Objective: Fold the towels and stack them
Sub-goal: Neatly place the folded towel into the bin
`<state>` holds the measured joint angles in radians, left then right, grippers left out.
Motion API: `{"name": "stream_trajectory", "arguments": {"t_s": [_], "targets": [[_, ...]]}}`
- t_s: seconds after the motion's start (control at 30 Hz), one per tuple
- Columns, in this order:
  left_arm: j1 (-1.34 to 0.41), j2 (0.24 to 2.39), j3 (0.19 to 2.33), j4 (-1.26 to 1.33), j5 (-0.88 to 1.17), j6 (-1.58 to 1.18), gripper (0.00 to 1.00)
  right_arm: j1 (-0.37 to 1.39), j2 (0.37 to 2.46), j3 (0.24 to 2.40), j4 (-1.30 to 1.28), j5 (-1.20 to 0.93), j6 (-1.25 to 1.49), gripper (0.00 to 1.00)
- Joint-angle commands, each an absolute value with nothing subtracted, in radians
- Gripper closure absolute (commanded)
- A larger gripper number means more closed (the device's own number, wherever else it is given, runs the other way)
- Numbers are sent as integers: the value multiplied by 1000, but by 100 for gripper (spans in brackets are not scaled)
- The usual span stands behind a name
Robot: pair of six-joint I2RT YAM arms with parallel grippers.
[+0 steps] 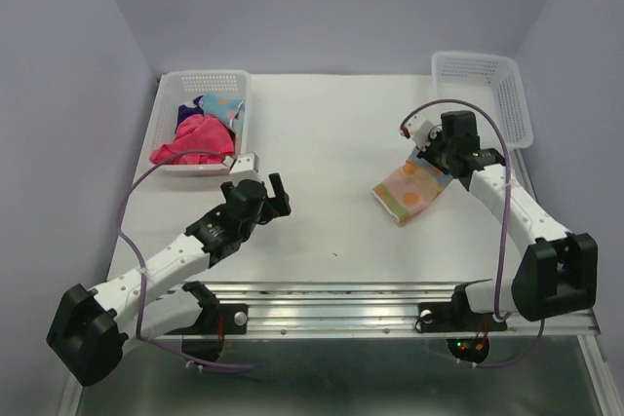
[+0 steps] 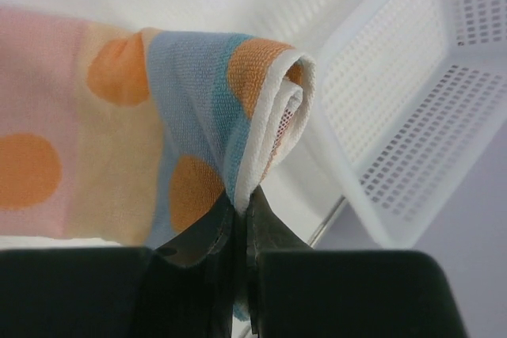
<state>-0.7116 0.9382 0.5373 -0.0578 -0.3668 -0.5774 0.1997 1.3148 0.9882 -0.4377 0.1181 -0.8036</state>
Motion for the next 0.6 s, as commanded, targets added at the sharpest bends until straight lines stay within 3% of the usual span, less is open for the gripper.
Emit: {"name": "stream_trajectory", "arguments": {"t_s": [0.0,0.37,0.57], "targets": [[-712,963,607,-80,-457,-565,1,106,1359,1115,-520,74,-1055,99],[-684,1071,707,-129,-563,-548,1,-190,1365,1235,-569,-139,-1407,99],[-669,1123,749,-129,-572,-546,1,-242,1407,1273,-454,-196,-1462,99]]}}
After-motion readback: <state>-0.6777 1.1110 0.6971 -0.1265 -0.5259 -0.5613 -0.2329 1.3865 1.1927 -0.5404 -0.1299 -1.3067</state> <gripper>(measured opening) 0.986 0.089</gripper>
